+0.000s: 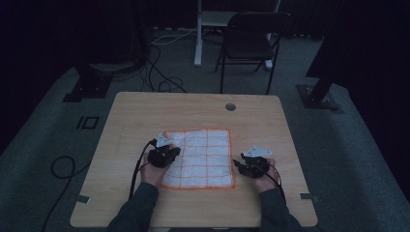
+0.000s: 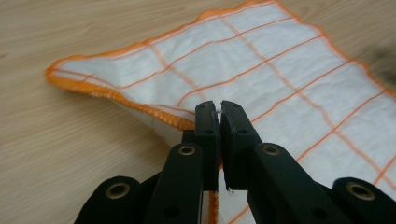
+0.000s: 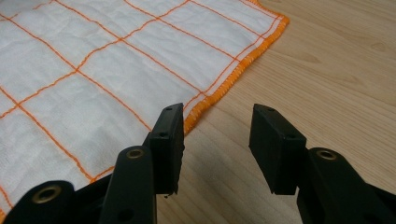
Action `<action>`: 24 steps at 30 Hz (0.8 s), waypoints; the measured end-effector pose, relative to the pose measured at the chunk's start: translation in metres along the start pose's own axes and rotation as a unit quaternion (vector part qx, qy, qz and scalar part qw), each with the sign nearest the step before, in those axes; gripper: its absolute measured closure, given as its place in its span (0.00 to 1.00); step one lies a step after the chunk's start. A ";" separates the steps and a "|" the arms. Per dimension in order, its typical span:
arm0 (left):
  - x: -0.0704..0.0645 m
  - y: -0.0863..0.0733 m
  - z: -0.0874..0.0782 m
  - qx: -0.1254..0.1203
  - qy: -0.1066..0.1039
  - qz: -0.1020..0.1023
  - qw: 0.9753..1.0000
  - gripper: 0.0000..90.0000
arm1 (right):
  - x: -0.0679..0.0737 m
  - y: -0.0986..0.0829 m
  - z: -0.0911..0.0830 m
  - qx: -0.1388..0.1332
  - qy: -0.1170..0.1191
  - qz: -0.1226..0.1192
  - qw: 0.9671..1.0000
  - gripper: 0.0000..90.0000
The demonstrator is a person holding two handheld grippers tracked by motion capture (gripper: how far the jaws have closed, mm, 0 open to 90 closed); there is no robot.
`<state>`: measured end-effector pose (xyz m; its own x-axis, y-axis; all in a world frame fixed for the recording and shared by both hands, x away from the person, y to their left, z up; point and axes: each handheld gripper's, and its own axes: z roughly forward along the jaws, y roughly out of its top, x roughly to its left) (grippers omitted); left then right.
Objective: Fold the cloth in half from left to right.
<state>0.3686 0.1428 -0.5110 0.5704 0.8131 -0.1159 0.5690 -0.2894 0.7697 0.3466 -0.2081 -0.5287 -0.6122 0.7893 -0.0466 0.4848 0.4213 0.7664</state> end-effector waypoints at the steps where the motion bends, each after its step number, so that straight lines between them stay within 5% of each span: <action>1: -0.003 0.002 0.001 0.000 -0.004 0.003 1.000 0.96 | 0.000 0.000 0.000 0.000 0.000 0.000 1.000 0.61; 24: -0.060 0.036 0.024 -0.008 -0.058 0.055 0.997 0.96 | 0.002 0.000 0.002 0.002 0.003 -0.002 1.000 0.61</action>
<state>0.3689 0.0719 -0.4912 0.6946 0.7123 -0.1008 0.4892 -0.3649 0.7922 0.3465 -0.2063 -0.5299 -0.6189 0.7841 -0.0461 0.4844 0.4272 0.7635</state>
